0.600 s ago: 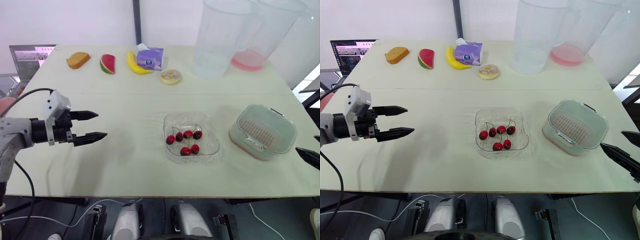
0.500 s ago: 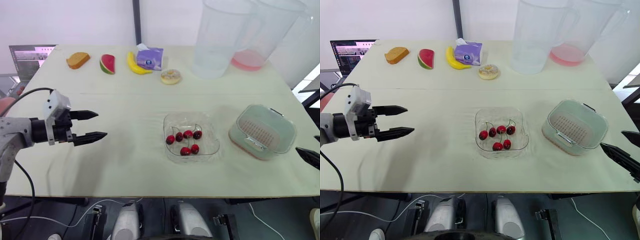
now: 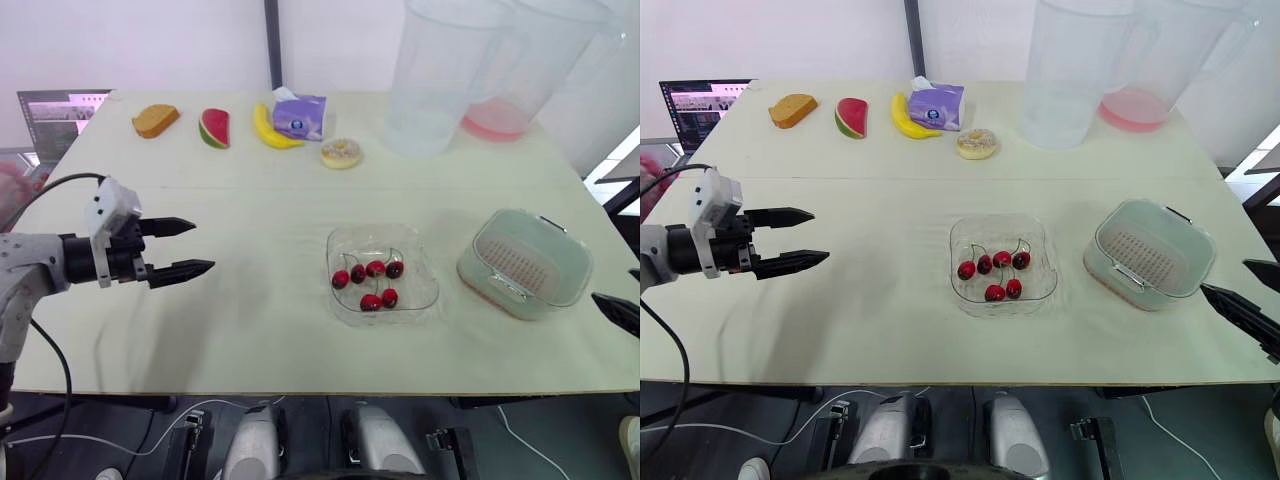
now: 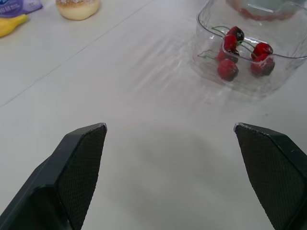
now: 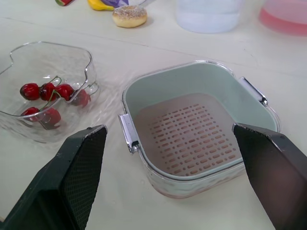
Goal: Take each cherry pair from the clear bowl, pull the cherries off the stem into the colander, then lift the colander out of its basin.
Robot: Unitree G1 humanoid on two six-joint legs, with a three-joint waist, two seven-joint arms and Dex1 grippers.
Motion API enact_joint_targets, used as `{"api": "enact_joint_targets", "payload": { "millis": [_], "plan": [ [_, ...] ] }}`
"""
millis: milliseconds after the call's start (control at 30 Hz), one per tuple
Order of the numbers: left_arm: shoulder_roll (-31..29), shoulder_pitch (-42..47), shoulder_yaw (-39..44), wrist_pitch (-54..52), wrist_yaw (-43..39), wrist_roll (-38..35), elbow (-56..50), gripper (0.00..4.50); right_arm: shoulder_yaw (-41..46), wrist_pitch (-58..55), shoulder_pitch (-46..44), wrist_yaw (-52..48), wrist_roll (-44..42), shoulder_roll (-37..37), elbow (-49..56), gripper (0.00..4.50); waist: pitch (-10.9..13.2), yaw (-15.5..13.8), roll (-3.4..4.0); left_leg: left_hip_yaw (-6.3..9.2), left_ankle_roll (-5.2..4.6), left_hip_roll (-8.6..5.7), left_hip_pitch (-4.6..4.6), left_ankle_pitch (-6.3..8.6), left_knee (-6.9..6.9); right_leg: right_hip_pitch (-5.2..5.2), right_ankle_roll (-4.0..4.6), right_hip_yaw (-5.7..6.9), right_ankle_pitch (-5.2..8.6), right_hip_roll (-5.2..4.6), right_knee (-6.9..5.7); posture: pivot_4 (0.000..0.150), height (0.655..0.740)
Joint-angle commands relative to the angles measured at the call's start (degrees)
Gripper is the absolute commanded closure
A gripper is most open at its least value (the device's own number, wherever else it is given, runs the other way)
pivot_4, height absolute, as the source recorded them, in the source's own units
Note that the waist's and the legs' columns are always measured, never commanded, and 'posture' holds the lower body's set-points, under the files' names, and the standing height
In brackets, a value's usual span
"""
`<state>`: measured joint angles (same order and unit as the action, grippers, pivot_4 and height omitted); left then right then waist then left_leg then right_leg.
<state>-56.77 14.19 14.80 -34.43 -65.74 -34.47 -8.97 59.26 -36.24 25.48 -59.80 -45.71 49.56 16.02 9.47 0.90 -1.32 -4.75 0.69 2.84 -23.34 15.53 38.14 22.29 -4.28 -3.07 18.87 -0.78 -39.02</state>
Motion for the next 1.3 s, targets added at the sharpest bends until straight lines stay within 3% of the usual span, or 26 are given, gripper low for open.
{"api": "enact_joint_targets", "payload": {
  "millis": [33, 400, 700, 1000, 1167, 1300],
  "plan": [
    [-0.4, 0.4, 2.1, 0.9, 0.0, -0.4, -0.3, 0.0, 1.3, 0.8, -0.2, -0.1, 0.1, 0.4, 0.3, 0.04, 0.0, 0.0, 0.0, 0.0, 0.0, 0.0, 0.0, 0.0, 0.0, 0.0, 0.0, 0.0, 0.0, 0.0, 0.0, 0.15, 0.74],
    [-0.5, 2.7, 0.2, 0.3, -1.3, -0.7, 0.2, 0.0, 0.6, -1.5, -1.1, 2.8, -0.4, 1.9, 4.5, 0.04, 0.0, 0.0, 0.0, 0.0, 0.0, 0.0, 0.0, 0.0, 0.0, 0.0, 0.0, 0.0, 0.0, 0.0, -0.01, 0.15, 0.74],
    [0.6, 8.8, -5.7, -0.8, -5.0, -2.2, -2.3, 0.0, -4.3, -9.9, -6.1, 7.3, -3.9, 9.1, 15.8, 0.04, 0.0, 0.0, 0.0, 0.01, 0.01, 0.01, -0.02, -0.01, 0.01, 0.02, -0.01, 0.0, 0.0, 0.05, -0.02, 0.15, 0.74],
    [1.3, 8.7, -13.0, -1.8, -10.0, -3.8, -11.0, 0.0, -35.8, -16.5, -30.2, 15.4, -5.7, 21.7, 22.0, 0.04, 0.0, 0.2, 0.01, 0.03, 0.0, 0.02, -0.08, -0.01, 0.06, 0.12, -0.01, -0.04, 0.0, 0.11, -0.06, 0.15, 0.74],
    [2.4, 8.9, -14.8, 0.0, -9.9, -2.1, -10.5, 0.0, -59.7, -25.3, -54.2, 19.9, 1.4, 18.0, 18.3, 0.04, 0.0, 0.4, 0.02, -0.02, 0.0, 0.02, -0.07, -0.02, 0.1, 0.19, 0.05, -0.07, -0.02, 0.05, -0.08, 0.15, 0.74],
    [3.7, 10.2, -15.8, 1.2, -10.0, -1.3, -9.4, 0.0, -75.3, -27.1, -69.8, 10.3, 8.1, 16.7, 14.2, 0.04, 0.1, 0.0, 0.13, -0.04, 0.0, 0.02, -0.24, -0.02, 0.09, 0.44, 0.07, -0.07, -0.02, 0.04, -0.16, 0.15, 0.74]
  ]
}}
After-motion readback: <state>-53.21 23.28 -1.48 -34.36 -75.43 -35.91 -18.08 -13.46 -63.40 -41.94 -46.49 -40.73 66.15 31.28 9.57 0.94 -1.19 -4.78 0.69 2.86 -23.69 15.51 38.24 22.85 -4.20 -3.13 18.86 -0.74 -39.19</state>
